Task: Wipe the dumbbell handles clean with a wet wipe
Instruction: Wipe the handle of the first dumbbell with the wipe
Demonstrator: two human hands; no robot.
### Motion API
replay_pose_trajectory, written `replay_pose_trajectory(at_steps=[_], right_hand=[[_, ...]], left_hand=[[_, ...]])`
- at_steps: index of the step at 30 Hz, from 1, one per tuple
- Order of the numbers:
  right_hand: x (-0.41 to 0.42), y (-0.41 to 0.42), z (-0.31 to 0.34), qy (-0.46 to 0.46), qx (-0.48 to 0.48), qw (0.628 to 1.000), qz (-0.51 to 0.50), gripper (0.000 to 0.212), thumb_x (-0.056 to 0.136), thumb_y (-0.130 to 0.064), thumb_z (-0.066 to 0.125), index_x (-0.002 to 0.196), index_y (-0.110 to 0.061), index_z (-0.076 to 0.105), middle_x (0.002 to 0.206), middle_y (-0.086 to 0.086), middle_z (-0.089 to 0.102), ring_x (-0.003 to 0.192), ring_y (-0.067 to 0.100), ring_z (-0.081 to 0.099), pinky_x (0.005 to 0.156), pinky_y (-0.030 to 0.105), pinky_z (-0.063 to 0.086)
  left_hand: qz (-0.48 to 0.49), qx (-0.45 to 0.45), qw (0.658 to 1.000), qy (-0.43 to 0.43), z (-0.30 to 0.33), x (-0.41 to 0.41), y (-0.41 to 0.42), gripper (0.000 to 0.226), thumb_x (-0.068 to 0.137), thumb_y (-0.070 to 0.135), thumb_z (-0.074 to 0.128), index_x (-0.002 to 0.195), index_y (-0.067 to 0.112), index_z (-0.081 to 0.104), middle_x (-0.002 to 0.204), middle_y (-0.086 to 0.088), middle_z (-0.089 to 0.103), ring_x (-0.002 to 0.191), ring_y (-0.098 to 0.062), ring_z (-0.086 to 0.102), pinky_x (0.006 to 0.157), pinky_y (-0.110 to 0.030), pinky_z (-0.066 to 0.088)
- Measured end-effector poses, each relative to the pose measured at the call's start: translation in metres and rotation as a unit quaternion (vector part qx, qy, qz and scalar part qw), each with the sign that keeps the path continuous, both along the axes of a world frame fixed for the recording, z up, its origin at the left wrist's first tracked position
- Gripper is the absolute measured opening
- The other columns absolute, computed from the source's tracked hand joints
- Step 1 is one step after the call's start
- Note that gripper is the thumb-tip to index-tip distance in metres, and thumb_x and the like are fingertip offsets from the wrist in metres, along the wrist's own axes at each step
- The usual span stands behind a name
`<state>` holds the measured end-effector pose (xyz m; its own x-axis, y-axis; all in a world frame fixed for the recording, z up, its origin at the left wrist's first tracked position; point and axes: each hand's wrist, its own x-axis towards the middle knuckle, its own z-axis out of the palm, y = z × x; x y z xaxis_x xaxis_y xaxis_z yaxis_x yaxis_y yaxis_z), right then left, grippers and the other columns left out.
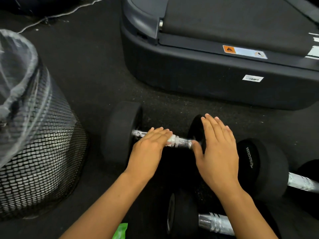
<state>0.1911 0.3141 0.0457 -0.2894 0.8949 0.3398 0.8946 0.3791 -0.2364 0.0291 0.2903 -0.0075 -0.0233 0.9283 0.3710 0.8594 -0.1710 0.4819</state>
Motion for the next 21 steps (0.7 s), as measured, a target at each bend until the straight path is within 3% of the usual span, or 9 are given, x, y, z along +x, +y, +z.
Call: replay_pose_trajectory(at_steps=[2, 6, 10, 13, 17, 21], right_hand=[[0.000, 0.000, 0.000, 0.006, 0.002, 1.000, 0.000, 0.057, 0.082, -0.016, 0.065, 0.134, -0.006, 0.045, 0.142, 0.007, 0.043, 0.135, 0.022, 0.032, 0.112, 0.036, 0.016], [0.000, 0.003, -0.001, 0.007, 0.002, 1.000, 0.001, 0.056, 0.083, -0.015, 0.064, 0.134, -0.006, 0.045, 0.142, 0.007, 0.043, 0.135, 0.022, 0.032, 0.113, 0.037, 0.017], [-0.001, 0.001, 0.000, 0.011, 0.010, 1.000, 0.001, 0.056, 0.081, -0.012, 0.065, 0.133, -0.005, 0.046, 0.141, 0.008, 0.044, 0.134, 0.023, 0.034, 0.112, 0.039, 0.020], [-0.001, 0.002, -0.001, 0.010, 0.010, 1.000, -0.003, 0.057, 0.080, -0.013, 0.065, 0.133, -0.005, 0.046, 0.141, 0.007, 0.044, 0.134, 0.023, 0.034, 0.112, 0.039, 0.020], [-0.001, 0.003, 0.000, 0.013, 0.004, 1.000, -0.001, 0.057, 0.080, -0.013, 0.065, 0.133, -0.006, 0.046, 0.141, 0.007, 0.044, 0.134, 0.023, 0.033, 0.113, 0.036, 0.017], [-0.002, 0.001, -0.001, 0.013, 0.012, 1.000, -0.001, 0.056, 0.080, -0.012, 0.065, 0.133, -0.006, 0.047, 0.141, 0.008, 0.045, 0.134, 0.023, 0.034, 0.112, 0.037, 0.018]], left_hand=[[-0.014, -0.009, 1.000, 0.009, 0.002, 0.005, -0.001, 0.034, 0.083, 0.012, 0.047, 0.111, 0.009, 0.067, 0.111, -0.004, 0.068, 0.109, -0.019, 0.061, 0.105, -0.030, 0.035], [-0.017, -0.051, 0.998, -0.015, 0.011, -0.001, 0.011, 0.029, 0.081, 0.003, 0.060, 0.107, 0.012, 0.068, 0.106, -0.002, 0.069, 0.103, -0.016, 0.063, 0.105, -0.027, 0.030], [0.002, -0.028, 0.999, 0.015, 0.008, 0.003, 0.000, 0.034, 0.076, 0.003, 0.058, 0.107, 0.010, 0.069, 0.107, -0.004, 0.070, 0.104, -0.018, 0.064, 0.102, -0.030, 0.038], [-0.022, -0.064, 0.998, 0.006, 0.014, -0.001, 0.012, 0.028, 0.083, 0.006, 0.058, 0.107, 0.017, 0.067, 0.102, 0.002, 0.069, 0.099, -0.015, 0.063, 0.105, -0.024, 0.029], [0.036, -0.073, 0.997, 0.011, 0.008, -0.004, 0.003, 0.026, 0.083, 0.006, 0.060, 0.107, 0.012, 0.067, 0.106, -0.004, 0.069, 0.104, -0.019, 0.062, 0.105, -0.027, 0.031], [-0.007, -0.083, 0.997, 0.008, 0.012, 0.004, 0.013, 0.022, 0.084, 0.008, 0.060, 0.103, 0.016, 0.067, 0.100, 0.001, 0.069, 0.098, -0.015, 0.063, 0.107, -0.025, 0.030]])
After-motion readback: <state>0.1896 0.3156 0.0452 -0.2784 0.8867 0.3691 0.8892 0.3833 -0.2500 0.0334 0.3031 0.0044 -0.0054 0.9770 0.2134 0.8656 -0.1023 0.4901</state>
